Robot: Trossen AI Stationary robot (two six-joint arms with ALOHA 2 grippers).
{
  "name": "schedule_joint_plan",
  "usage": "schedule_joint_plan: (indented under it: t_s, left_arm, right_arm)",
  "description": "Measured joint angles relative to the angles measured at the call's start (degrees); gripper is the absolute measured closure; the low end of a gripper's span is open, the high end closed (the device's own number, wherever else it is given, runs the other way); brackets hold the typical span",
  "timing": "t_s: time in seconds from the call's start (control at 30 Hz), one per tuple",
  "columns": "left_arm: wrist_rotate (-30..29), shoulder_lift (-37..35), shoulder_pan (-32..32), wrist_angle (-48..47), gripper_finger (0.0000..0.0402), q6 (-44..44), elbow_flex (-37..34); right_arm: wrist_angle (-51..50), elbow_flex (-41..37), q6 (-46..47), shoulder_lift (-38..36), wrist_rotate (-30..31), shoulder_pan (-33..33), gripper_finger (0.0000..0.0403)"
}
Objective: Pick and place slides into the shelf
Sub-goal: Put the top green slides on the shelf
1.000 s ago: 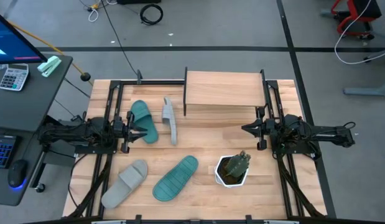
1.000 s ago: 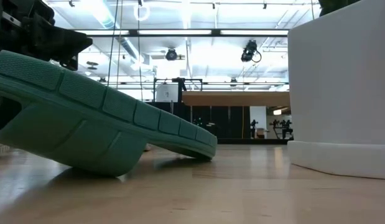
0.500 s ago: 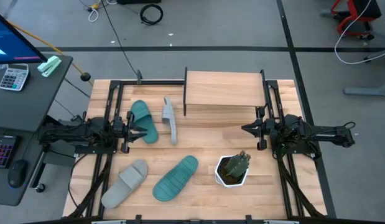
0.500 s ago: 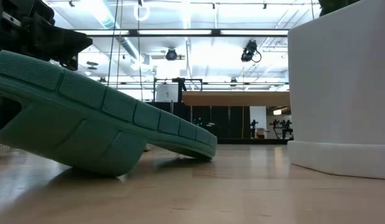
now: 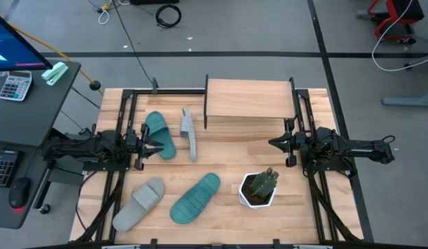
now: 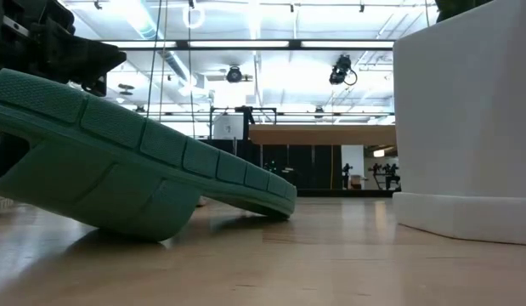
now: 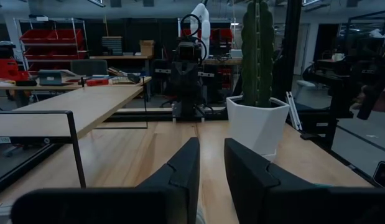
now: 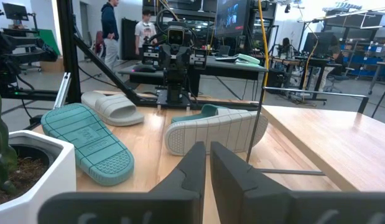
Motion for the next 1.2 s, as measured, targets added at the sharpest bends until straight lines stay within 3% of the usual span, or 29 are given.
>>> schedule_joint_plan:
  t_s: [0.83,1.2]
  left_arm:
    - [0.0,0.0,0.02,-0.02,0.0321,-0.02,-0.02]
    - [0.01,-0.02,0.02,0.04,0.0321,-5.57,0.0]
  right_arm:
    - [0.01,0.0,0.0,0.0,0.0,0.02,0.0373]
    - [0.01,-0.02,0.0,0.0,-0.02,0.0,0.0373]
